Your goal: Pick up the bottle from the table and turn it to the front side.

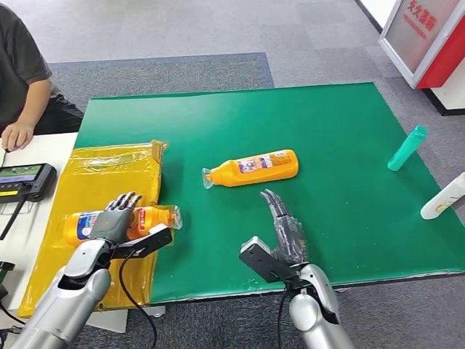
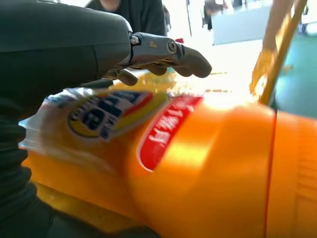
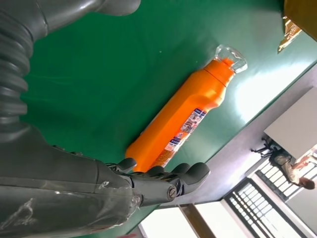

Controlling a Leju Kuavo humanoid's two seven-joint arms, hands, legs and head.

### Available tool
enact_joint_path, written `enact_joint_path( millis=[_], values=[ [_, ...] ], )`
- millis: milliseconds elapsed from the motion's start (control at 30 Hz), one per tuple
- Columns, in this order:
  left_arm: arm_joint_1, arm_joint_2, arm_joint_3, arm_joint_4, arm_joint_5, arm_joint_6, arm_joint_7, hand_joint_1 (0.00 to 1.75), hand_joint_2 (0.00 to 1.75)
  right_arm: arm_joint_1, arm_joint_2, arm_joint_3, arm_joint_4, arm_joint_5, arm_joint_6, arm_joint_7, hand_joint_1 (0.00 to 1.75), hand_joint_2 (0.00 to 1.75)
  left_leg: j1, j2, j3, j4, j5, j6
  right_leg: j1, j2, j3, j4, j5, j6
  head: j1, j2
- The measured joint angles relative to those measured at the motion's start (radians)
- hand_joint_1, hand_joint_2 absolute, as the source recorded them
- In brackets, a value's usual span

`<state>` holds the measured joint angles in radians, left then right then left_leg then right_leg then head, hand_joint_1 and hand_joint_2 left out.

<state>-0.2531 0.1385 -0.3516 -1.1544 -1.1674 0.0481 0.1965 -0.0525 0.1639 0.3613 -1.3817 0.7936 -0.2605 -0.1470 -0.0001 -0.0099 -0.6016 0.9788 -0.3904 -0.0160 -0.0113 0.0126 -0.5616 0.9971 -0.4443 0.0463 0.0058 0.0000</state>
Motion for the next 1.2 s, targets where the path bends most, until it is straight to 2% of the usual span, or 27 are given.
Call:
enact_joint_path(
  millis=[100,233,367,500,600,733,867,967,1200],
  values=[
    [0.048,-0.023,0.026,-0.075,-0.013,0.091,-0.013,0.00,0.00,0.016,0.000,-0.001,-0.005,0.005,-0.001,-0.002,0.00,1.75,0.000,0.000,-0.002,0.000,0.000,0.000,0.000,0.000,-0.002,0.000,0.000,0.000,0.000,0.000],
    [0.083,-0.047,0.048,-0.161,-0.021,0.108,-0.015,0.00,0.00,0.028,0.000,-0.001,-0.014,0.012,0.000,-0.002,0.00,1.75,0.000,0.000,-0.003,0.000,-0.001,0.001,0.000,0.000,-0.003,0.000,0.000,0.000,0.000,0.000],
    [0.106,-0.062,0.070,-0.208,-0.017,0.153,-0.047,0.00,1.75,0.033,0.000,-0.002,-0.018,0.015,0.000,-0.002,0.00,1.75,0.000,0.000,-0.003,0.000,0.000,0.001,0.000,0.000,-0.003,0.000,0.000,0.000,0.000,0.000],
    [0.160,-0.091,0.099,-0.307,0.030,0.282,-0.172,0.00,1.75,0.042,0.000,-0.002,-0.030,0.019,0.005,-0.004,0.00,1.75,0.000,0.000,-0.003,0.000,-0.001,0.000,0.000,0.000,-0.003,0.000,0.000,0.000,0.000,0.000],
    [0.208,-0.114,0.115,-0.393,0.188,0.322,-0.334,0.00,1.75,0.043,0.000,-0.002,-0.035,0.013,0.006,-0.014,0.00,1.75,0.000,0.000,-0.004,0.000,-0.002,0.001,0.000,0.000,-0.003,0.000,-0.001,0.000,0.000,0.000],
    [0.274,-0.138,0.136,-0.461,0.478,0.248,-0.578,0.00,1.75,0.050,-0.001,-0.001,-0.038,-0.028,0.001,-0.048,0.00,1.75,0.000,0.000,-0.003,0.000,-0.002,0.001,0.000,0.000,-0.003,0.000,-0.001,0.000,0.000,0.000],
    [0.346,-0.174,0.174,-0.492,0.773,0.077,-0.785,0.00,1.75,0.085,-0.007,-0.001,-0.061,-0.106,-0.015,-0.104,0.00,1.75,0.000,0.000,-0.003,0.000,-0.003,0.001,0.000,0.000,-0.003,0.000,-0.002,0.000,0.000,0.000],
    [0.389,-0.199,0.198,-0.500,0.858,0.010,-0.846,0.00,1.75,0.114,-0.015,-0.001,-0.081,-0.138,-0.022,-0.128,0.00,1.75,0.000,0.000,-0.003,0.000,-0.003,0.001,0.000,0.000,-0.003,0.000,-0.002,-0.001,0.000,0.000],
    [0.417,-0.227,0.221,-0.506,0.893,-0.037,-0.863,0.00,1.75,0.136,-0.023,-0.001,-0.103,-0.185,-0.021,-0.158,0.00,1.75,0.000,0.000,-0.003,0.000,-0.003,0.001,0.000,0.000,-0.003,0.000,-0.003,-0.001,0.000,0.000]
  ],
)
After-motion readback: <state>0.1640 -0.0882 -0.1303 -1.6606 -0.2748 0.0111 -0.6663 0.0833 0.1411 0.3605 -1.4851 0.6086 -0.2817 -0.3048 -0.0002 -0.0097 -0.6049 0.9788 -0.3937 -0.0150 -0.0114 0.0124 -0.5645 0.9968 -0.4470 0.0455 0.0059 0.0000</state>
